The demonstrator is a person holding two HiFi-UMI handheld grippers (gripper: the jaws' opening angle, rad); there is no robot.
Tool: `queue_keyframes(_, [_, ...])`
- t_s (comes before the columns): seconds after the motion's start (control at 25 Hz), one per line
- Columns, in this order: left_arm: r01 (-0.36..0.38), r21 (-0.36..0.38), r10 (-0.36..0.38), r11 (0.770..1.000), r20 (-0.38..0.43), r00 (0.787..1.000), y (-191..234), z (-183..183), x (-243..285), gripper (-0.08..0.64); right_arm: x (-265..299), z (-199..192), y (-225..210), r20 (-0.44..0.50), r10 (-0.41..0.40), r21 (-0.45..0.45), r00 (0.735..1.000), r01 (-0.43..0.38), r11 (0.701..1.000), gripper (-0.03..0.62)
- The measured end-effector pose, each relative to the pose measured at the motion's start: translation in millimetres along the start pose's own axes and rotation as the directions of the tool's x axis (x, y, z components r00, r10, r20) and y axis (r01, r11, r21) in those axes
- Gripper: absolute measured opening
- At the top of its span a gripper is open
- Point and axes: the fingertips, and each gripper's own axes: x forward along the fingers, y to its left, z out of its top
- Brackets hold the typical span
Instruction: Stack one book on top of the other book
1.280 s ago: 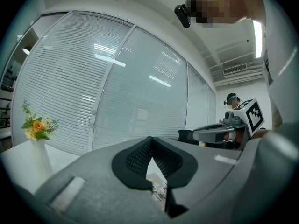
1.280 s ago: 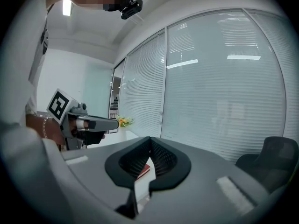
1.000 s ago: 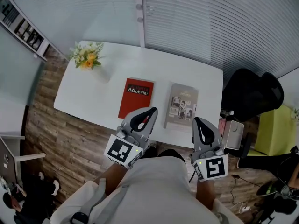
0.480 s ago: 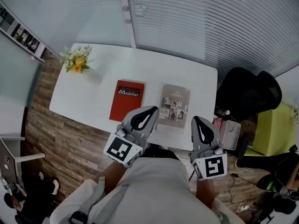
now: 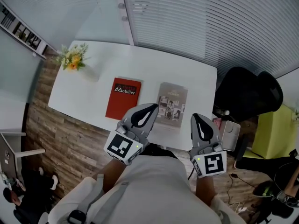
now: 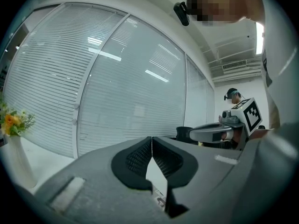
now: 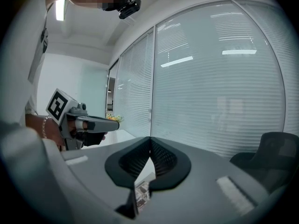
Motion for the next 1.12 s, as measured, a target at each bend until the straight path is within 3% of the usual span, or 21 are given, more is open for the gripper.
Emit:
queue_keyframes(0.56, [0.0,-0.051,-0.007,0.999,-0.128,0.992,5.9,-57.8,11.7,0.045,6.4,-57.5,-10.0,-0.104,0.016,0.099,0.995,-0.005,0.995,0.034])
queue_keyframes(0.8, [-0.007,-0.063,-0.006,0.998,-0.206,0.979,9.4,-99.2,13.6,0.06,11.0,-90.5,-9.5,-0.153,0.023,0.144,0.988,-0.001,0.99,0.054])
queue_keyframes(1.12, [-0.022,-0.147,-0.023,0.989,-0.301,0.953,16.7,-156.6,8.8,0.084,17.4,-141.5,-7.5,-0.23,0.044,0.205,0.972,0.004,0.979,0.083])
